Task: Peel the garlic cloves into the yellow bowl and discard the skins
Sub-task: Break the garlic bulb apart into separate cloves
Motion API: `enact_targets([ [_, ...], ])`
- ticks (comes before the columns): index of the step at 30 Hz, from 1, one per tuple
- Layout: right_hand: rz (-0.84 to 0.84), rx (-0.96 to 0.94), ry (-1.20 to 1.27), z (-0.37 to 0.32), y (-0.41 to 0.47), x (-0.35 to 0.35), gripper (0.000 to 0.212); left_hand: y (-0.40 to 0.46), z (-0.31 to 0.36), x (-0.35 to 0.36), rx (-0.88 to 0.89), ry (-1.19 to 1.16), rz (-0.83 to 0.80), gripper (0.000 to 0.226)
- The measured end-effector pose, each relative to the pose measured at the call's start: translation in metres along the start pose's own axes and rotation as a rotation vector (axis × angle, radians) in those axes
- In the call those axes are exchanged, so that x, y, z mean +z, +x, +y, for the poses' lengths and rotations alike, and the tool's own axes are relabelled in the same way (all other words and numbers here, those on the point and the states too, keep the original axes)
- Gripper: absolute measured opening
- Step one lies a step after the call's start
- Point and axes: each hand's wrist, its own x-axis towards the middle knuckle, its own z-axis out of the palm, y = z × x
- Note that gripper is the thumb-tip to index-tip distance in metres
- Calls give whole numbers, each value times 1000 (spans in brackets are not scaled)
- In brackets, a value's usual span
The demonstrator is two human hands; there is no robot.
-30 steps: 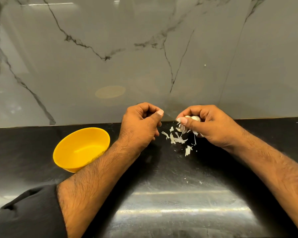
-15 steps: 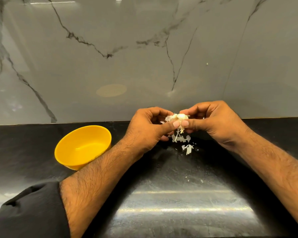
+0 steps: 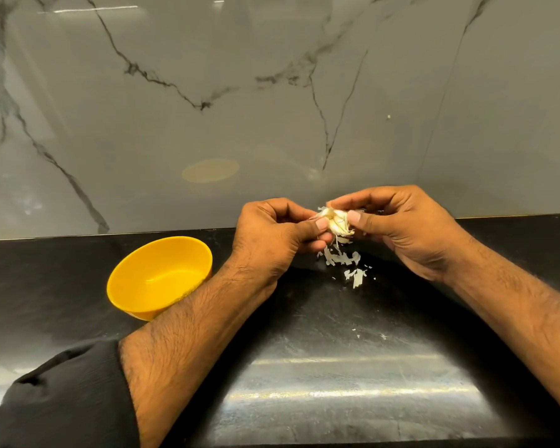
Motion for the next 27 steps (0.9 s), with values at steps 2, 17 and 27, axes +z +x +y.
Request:
enact_targets([
  [2, 11, 6, -66, -1, 1, 2, 31, 1, -1, 0, 33, 18, 12, 16],
  [17, 80, -38, -311, -5, 0, -4, 22, 5, -6, -2, 243, 421, 40, 12],
  [27, 71, -102, -360, -9, -8, 2, 20, 6, -7, -4, 151, 356, -67, 8],
])
